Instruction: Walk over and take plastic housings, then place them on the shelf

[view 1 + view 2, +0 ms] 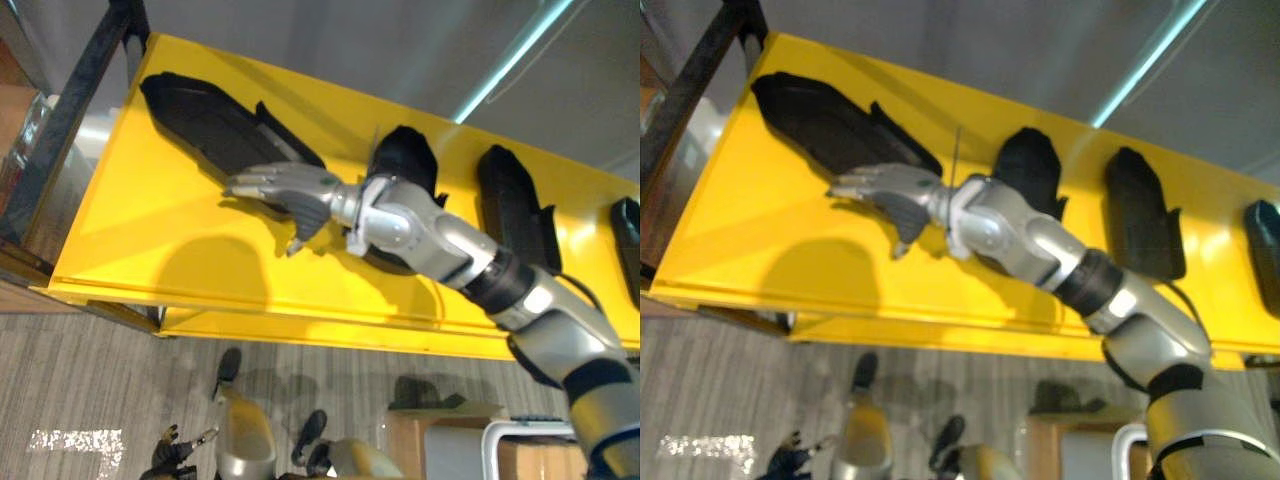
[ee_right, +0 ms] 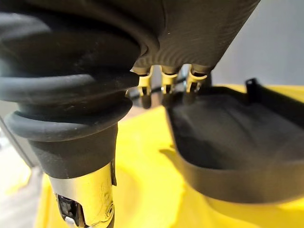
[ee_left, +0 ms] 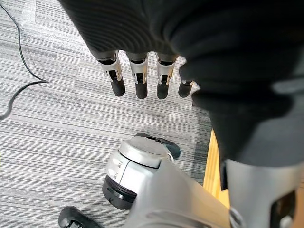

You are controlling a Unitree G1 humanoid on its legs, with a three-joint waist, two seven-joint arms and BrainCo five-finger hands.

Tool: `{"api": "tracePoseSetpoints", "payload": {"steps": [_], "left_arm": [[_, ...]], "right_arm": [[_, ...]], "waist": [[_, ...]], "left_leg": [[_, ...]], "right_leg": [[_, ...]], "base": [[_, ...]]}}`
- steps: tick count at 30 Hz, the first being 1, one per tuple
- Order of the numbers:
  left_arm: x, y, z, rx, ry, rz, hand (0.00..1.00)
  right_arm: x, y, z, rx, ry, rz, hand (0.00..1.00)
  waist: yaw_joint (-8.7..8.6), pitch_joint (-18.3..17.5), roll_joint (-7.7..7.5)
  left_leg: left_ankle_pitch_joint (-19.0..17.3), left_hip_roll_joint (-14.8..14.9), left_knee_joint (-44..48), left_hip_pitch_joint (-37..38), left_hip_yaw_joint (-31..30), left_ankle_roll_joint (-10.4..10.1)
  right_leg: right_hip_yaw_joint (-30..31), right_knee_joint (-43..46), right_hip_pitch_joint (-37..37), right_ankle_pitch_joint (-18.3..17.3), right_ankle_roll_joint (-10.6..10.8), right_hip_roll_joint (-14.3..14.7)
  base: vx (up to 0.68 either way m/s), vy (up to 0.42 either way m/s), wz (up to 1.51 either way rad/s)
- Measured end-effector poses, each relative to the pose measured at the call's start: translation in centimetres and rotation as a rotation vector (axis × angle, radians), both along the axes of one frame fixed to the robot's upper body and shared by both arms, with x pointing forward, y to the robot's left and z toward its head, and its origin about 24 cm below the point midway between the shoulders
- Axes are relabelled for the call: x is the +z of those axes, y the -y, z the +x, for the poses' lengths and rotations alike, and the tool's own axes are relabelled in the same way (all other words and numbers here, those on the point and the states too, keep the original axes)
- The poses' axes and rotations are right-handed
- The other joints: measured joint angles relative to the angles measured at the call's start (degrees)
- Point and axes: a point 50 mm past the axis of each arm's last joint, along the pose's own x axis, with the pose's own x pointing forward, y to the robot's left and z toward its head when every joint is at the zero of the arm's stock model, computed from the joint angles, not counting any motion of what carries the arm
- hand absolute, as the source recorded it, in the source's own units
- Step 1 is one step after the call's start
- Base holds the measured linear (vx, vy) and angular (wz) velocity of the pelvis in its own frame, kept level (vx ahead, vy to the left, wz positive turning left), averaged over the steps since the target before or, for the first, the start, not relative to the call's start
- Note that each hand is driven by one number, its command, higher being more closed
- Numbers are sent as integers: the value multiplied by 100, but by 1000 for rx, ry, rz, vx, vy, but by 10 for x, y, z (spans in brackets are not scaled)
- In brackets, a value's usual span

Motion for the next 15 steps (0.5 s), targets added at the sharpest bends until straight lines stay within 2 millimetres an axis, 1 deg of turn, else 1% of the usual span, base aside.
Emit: {"api": "tracePoseSetpoints", "payload": {"steps": [2, 8, 11, 15], "left_arm": [[1, -2, 0, -1, 0, 5, 0], [1, -1, 1, -4, 2, -1, 0], [1, -1, 0, -2, -4, -2, 0], [1, -2, 1, -1, -8, -4, 0]], "right_arm": [[6, 6, 4, -35, 19, -9, 0], [13, 30, 13, -125, 53, -27, 0], [14, 34, 14, -137, 59, -24, 0], [16, 37, 14, -127, 78, 34, 0]], "waist": [[0, -26, -37], [-14, -27, -38], [-35, -27, -37], [-54, -25, -34]], "left_leg": [[15, 1, 17, -76, 1, -5], [27, -17, 23, -99, 13, -16], [16, 1, 22, -99, 20, 2], [16, -7, 23, -103, 56, 8]], "right_leg": [[1, -22, -46, 91, -4, 13], [4, -49, -61, 128, 8, 0], [13, -45, -71, 128, -4, 13], [48, -27, -103, 128, -8, 0]], "base": [[22, -4, -1], [8, -1, 0], [-8, -6, -1], [-6, -3, -3]]}}
